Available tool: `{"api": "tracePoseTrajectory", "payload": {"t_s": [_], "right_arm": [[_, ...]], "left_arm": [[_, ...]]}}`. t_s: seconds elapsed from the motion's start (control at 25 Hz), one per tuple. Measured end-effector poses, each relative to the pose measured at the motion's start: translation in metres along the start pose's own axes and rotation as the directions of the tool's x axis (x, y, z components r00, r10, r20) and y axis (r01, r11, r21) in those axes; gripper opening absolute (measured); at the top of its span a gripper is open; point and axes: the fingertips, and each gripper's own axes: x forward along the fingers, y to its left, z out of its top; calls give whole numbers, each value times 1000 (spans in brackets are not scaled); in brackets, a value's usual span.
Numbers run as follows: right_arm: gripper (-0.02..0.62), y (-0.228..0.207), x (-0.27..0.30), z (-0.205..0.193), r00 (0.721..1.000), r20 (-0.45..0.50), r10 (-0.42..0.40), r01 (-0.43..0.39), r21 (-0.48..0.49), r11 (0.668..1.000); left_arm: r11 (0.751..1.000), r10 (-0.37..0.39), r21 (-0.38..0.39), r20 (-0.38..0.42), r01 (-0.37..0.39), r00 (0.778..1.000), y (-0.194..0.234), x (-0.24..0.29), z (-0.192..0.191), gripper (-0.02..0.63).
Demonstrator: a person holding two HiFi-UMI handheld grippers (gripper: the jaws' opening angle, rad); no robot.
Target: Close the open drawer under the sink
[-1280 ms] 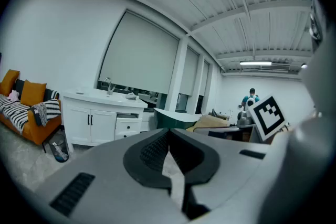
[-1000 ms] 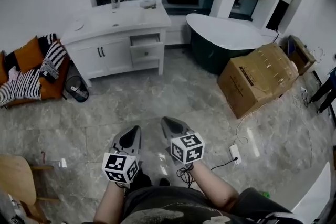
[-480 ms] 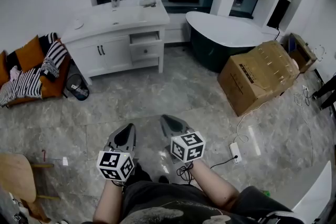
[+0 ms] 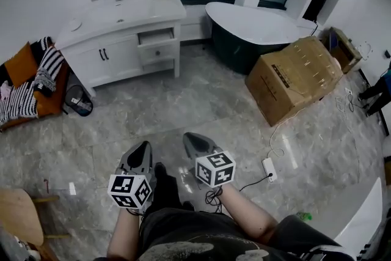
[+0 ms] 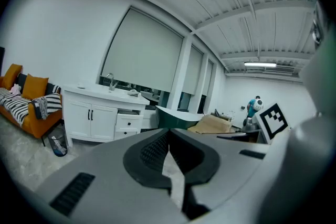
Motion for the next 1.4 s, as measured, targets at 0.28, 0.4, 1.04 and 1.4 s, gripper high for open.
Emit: {"api": "tracePoseTrajectory", "payload": {"t_s": [0.28,0.4,1.04,1.4], "right_arm": [[28,-44,52,19,998,-30,-59,59,0,998],[28,-60,82,30,996,-37,-78,77,-5,997],[29,-109,228,102,977,-49,-209,208,-23,978],[28,-122,263,121,965,-35,-259,259,-10,966]], "left_arm": [[999,-26,-32,-10,25,1000,40,70,19,15],[998,-44,-55,-19,43,999,62,102,27,15],[994,-60,-92,-52,55,997,206,206,86,15],[990,-90,-108,-47,85,995,240,233,99,15]]}}
